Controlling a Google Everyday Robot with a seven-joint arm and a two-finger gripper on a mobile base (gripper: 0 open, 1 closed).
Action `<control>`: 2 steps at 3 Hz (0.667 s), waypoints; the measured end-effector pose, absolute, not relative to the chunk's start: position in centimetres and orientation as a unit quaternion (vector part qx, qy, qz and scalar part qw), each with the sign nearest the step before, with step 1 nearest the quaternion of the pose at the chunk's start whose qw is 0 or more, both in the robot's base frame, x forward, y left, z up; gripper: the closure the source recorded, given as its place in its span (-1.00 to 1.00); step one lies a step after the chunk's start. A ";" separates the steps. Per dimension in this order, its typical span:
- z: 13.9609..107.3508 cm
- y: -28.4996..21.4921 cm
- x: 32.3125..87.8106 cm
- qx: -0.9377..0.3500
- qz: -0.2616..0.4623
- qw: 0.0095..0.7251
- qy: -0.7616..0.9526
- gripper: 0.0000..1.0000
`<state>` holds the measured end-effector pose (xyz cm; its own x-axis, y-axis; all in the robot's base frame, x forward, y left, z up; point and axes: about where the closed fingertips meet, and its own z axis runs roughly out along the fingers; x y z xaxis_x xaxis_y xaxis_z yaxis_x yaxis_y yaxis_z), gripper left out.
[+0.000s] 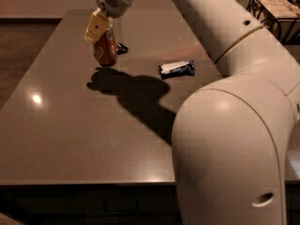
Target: Move coke can near rxbar chocolate
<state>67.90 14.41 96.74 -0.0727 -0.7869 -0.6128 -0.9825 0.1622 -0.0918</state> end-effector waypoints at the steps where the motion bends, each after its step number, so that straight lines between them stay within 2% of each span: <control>1: 94.8 13.8 69.3 -0.581 0.187 0.276 0.742 1.00; 2: 93.7 12.9 70.9 -0.532 0.195 0.293 0.770 1.00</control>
Offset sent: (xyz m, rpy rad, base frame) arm 0.0496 -0.0304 -0.0367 0.1525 0.0689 -0.3465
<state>70.93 12.95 93.74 -0.2626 -0.7054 -0.6584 -0.9336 0.3581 -0.0113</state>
